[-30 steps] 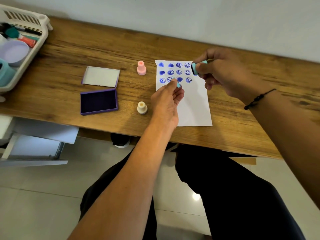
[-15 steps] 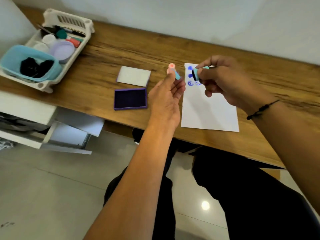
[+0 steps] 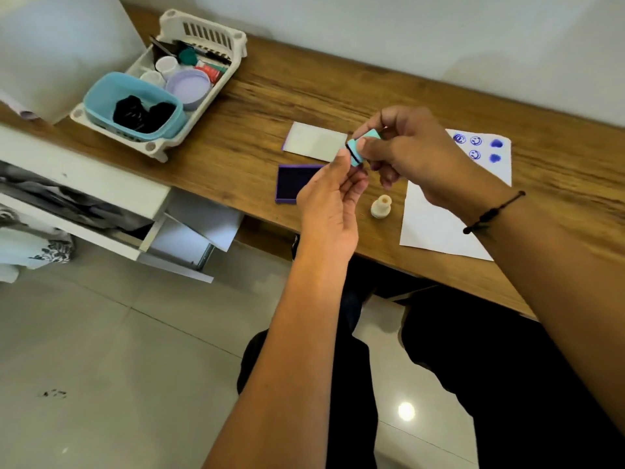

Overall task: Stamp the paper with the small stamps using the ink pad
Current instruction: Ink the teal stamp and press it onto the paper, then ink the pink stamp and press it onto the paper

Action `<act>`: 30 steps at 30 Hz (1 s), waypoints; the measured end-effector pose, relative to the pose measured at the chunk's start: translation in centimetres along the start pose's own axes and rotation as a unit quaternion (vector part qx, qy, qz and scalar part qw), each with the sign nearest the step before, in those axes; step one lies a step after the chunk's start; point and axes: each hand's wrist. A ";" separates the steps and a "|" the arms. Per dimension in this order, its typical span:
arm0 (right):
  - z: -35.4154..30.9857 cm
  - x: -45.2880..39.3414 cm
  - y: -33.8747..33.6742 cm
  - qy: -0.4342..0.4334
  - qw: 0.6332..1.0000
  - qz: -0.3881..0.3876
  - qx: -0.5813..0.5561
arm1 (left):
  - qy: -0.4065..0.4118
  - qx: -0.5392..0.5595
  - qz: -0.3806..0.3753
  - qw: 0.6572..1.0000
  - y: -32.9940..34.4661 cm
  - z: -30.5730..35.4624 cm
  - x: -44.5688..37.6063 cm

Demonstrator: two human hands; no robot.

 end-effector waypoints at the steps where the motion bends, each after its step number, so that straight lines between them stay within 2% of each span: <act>1: -0.1 0.0 0.1 -0.004 1.000 -0.001 0.013 | 0.002 -0.004 -0.006 1.000 -0.1 0.1 -0.1; 7: -0.4 0.3 0.5 -0.060 0.994 0.000 0.097 | 0.007 -0.057 -0.041 0.998 -0.8 1.0 -0.9; 9: -0.2 0.1 0.3 -0.071 0.990 -0.012 0.118 | 0.008 -0.114 -0.049 0.992 -1.1 1.1 -1.3; 12: 1.8 -1.0 0.0 -0.074 0.969 -0.028 0.236 | 0.005 -0.285 0.008 0.958 -1.0 0.8 -2.1; 14: 3.8 -1.9 -0.2 -0.068 0.923 -0.013 0.379 | 0.002 -0.328 0.069 0.942 -0.8 0.4 -2.4; 16: 5.3 -2.6 -0.3 -0.060 0.884 -0.016 0.464 | 0.007 -0.321 0.093 0.942 -0.6 0.3 -2.7; 20: 5.5 -3.5 0.0 -0.092 0.846 -0.039 0.524 | -0.011 -0.282 0.074 0.956 -0.5 0.3 -3.1; 21: 5.2 -3.7 -0.2 -0.093 0.842 -0.049 0.529 | -0.016 -0.273 0.072 0.959 -0.4 0.2 -3.1; 23: 4.4 -4.3 -1.2 -0.087 0.858 -0.036 0.504 | -0.018 -0.256 0.074 0.964 -0.2 0.3 -3.2; 25: 3.4 -5.3 -2.6 -0.088 0.878 0.045 0.468 | -0.023 -0.239 0.079 0.967 -0.1 0.3 -3.2; 27: 3.1 -6.8 -3.5 -0.080 0.873 0.093 0.471 | -0.032 -0.229 0.082 0.969 0.1 0.3 -3.2; 30: 3.4 -8.1 -2.9 -0.043 0.859 0.021 0.510 | -0.041 -0.214 0.080 0.973 0.2 0.2 -3.1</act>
Point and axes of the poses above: each hand's wrist, its own x-axis away from the middle knuckle, its own y-axis out of the palm, z = x × y, and after that the axes turned 2 degrees about x, right-handed
